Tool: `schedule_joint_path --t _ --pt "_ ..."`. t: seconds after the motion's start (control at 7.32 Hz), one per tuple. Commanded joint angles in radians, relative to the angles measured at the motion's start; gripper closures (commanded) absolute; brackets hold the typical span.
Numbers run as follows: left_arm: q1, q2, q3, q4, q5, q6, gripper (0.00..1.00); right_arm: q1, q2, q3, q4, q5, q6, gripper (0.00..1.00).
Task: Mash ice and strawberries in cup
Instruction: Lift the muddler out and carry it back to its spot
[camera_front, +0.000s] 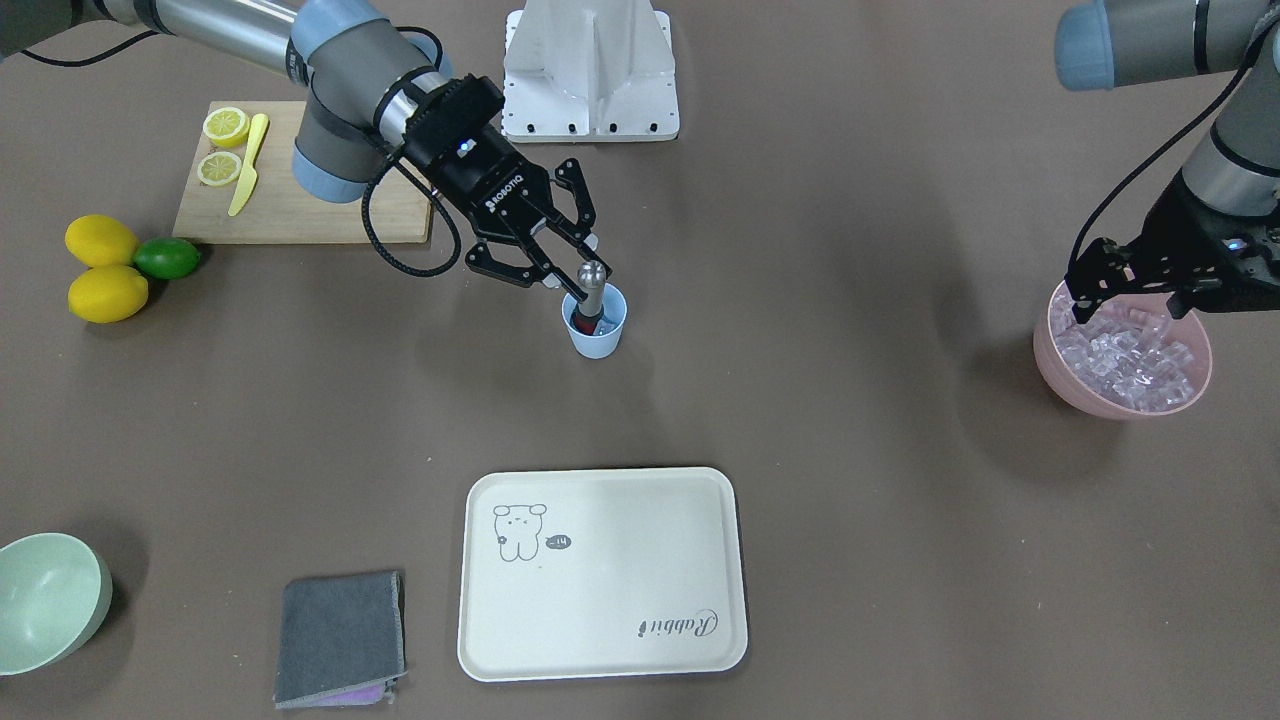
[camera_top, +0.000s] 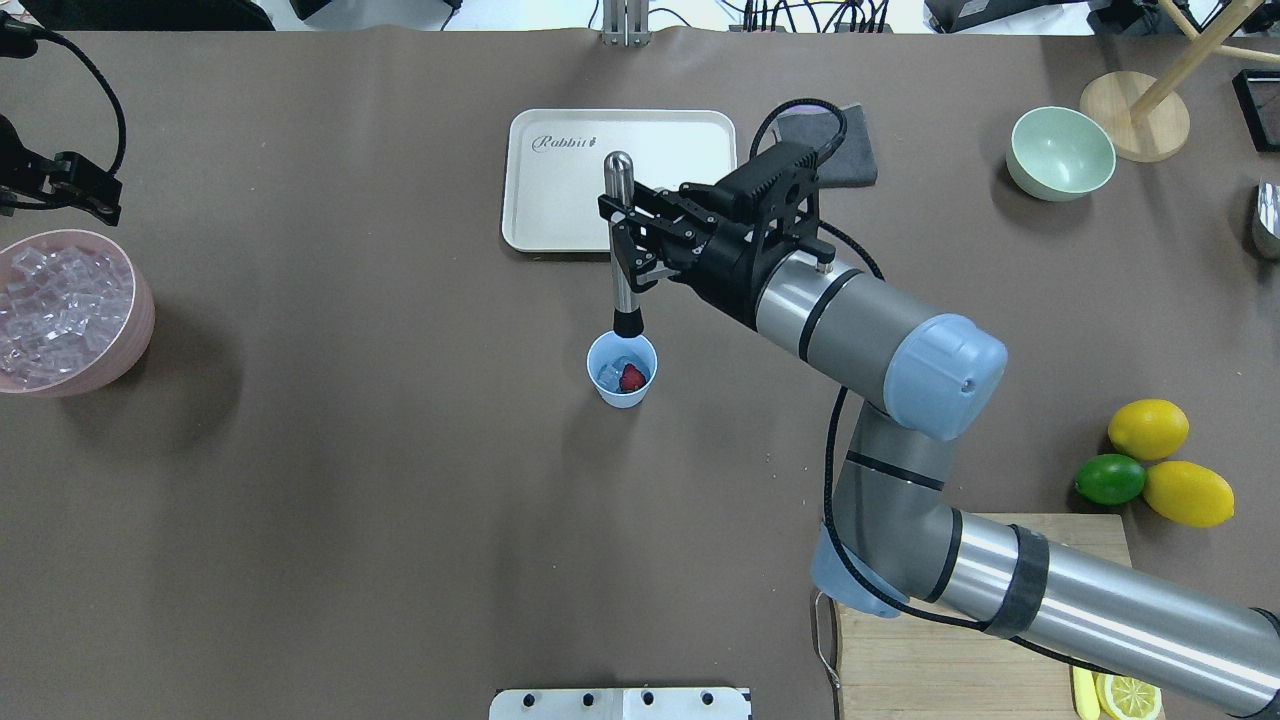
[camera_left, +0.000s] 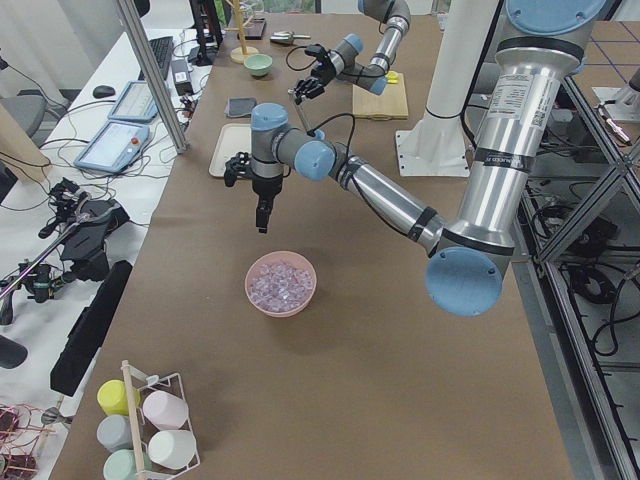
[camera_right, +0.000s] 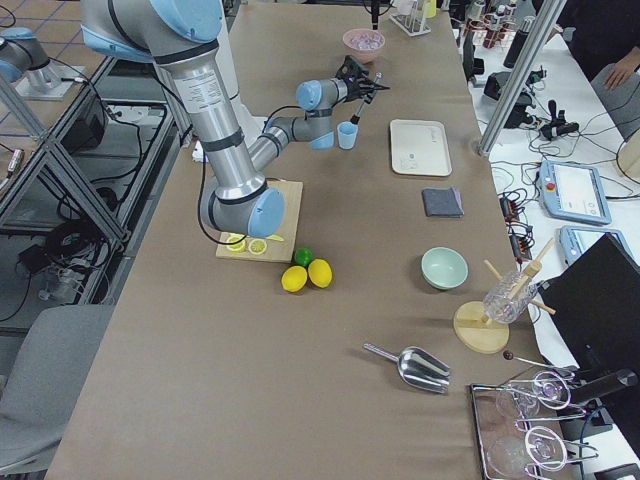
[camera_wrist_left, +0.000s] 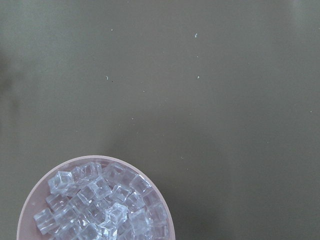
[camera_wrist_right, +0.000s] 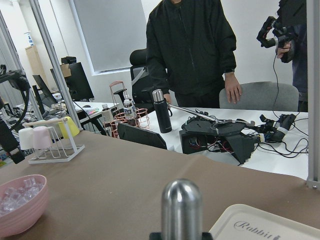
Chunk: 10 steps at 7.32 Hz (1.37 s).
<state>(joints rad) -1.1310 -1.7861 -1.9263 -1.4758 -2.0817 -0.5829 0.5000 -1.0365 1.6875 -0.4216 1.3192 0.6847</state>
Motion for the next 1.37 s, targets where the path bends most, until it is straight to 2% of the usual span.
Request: schedule_joint_path --t 0.0,0.14,0.41,0.55,0.68,0.82,1.23 --pt "-0.001 0.004 -0.005 0.0 0.0 0.0 0.03 0.066 0.006 0.147 -0.374 0.026 0.085 1.0" --pt "-0.001 0.005 -0.007 0.002 -0.001 0.0 0.03 0.115 0.01 0.177 -0.543 0.078 0.09 1.0" --pt "-0.003 0.004 -0.005 -0.001 0.0 -0.002 0.03 0.282 -0.002 0.172 -0.751 0.428 0.09 1.0" --pt "-0.003 0.002 -0.013 -0.003 0.02 -0.032 0.03 0.328 -0.025 0.158 -0.834 0.54 0.09 1.0" --pt "-0.003 0.001 -0.019 -0.001 0.038 -0.038 0.03 0.404 -0.043 0.108 -0.933 0.71 0.079 1.0" --pt "-0.003 0.002 -0.022 -0.003 0.04 -0.038 0.03 0.466 -0.045 0.025 -0.954 0.845 0.075 1.0" --pt "-0.003 0.005 -0.039 -0.001 0.04 -0.038 0.03 0.464 -0.051 -0.243 -0.945 0.874 0.053 1.0"
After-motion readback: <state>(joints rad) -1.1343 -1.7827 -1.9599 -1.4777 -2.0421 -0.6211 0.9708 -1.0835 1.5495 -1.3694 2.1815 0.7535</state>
